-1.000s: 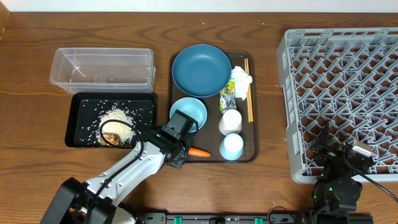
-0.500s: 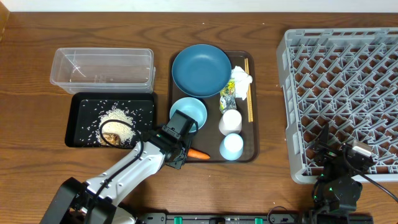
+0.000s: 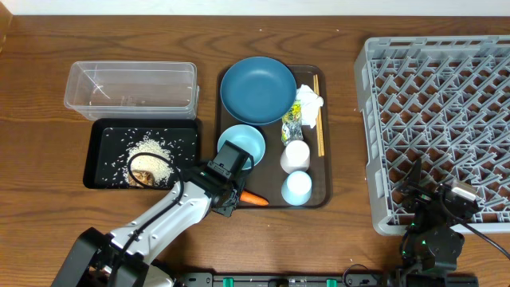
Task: Sort waste into correct bins and load items into the dishwasher rack
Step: 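Carry the carrot with the left gripper to the black tray and release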
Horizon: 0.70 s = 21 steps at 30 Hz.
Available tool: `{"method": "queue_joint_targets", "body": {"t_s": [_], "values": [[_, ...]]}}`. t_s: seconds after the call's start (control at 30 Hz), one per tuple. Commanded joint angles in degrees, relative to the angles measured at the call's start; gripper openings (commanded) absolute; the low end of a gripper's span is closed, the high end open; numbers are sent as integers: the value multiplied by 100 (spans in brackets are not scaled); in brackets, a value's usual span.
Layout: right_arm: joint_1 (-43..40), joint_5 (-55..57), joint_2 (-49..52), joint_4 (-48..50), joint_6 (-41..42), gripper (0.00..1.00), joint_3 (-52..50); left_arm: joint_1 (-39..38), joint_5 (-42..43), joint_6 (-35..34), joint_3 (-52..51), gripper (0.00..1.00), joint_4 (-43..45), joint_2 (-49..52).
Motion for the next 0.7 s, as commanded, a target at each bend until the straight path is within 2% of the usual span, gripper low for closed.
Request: {"method": "queue_joint_targets", "body": {"t_s": [0.0, 0.5, 0.67], "values": [[-15, -22, -9, -74, -22, 99, 31, 11, -22, 55, -35, 20, -50, -184], [-15, -22, -9, -74, -22, 99, 31, 83, -177, 317, -33, 20, -96, -1633], [-15, -22, -9, -74, -22, 99, 31, 540, -267, 852, -35, 20, -184, -2031]]}}
